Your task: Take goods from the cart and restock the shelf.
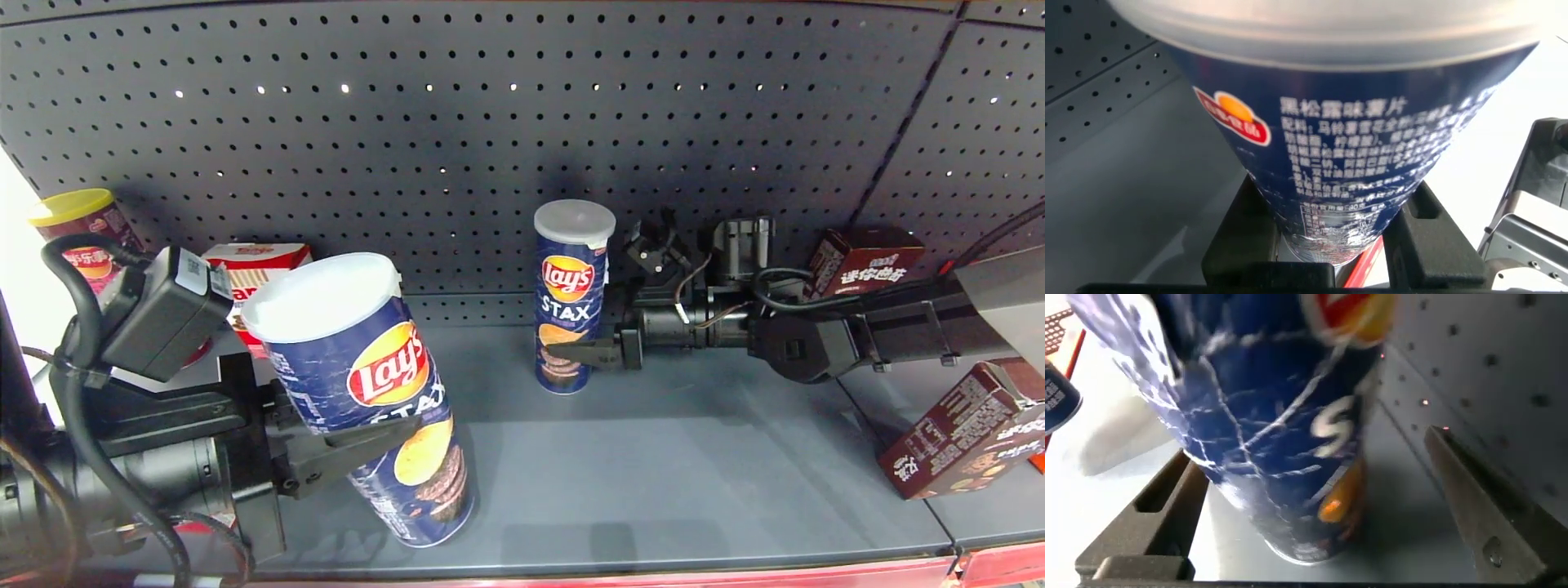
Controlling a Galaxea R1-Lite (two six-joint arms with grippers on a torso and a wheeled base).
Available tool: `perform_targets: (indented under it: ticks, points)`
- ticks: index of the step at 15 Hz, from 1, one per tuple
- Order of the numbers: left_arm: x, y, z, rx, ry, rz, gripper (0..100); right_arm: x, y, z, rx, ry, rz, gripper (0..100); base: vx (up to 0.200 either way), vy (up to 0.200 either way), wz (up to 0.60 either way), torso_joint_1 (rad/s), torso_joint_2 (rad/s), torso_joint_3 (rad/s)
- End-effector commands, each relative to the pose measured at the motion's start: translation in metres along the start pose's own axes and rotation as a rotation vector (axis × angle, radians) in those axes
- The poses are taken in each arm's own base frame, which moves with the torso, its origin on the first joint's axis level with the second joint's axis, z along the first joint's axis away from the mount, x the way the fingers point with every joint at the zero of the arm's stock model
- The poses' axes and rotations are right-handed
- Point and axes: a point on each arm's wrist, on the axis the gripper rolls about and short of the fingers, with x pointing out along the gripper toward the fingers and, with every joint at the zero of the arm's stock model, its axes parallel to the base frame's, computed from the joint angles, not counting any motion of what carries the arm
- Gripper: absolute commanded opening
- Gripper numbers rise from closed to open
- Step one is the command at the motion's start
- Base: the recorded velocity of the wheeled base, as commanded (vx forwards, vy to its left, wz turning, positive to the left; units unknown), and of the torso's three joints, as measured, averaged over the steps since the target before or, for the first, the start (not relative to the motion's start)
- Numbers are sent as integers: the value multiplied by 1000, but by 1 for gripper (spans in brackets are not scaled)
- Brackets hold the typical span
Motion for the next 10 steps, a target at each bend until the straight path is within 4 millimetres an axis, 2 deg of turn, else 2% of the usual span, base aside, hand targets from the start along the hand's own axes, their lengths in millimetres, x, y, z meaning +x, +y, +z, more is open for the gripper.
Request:
perform_targets:
  ticks: [1, 2, 3, 7, 10]
  points:
    - [2, 1, -1, -4, 8, 0, 0, 5, 2, -3, 6, 3, 14, 100, 0, 0, 0, 0, 0, 0]
    - [2, 1, -1, -4, 8, -2, 0, 6, 2, -6, 7, 5, 21, 100, 0, 0, 0, 0, 0, 0]
    - [2, 1, -2, -5, 9, 0, 0, 8, 2, -7, 6, 2, 28, 0, 0, 0, 0, 0, 0, 0]
    - [3, 1, -2, -6, 12, -1, 0, 6, 3, -3, -10, -14, 20, 0, 0, 0, 0, 0, 0, 0]
    - [3, 2, -2, -5, 9, 1, 0, -5, 16, 19, -39, -45, 26, 0, 0, 0, 0, 0, 0, 0]
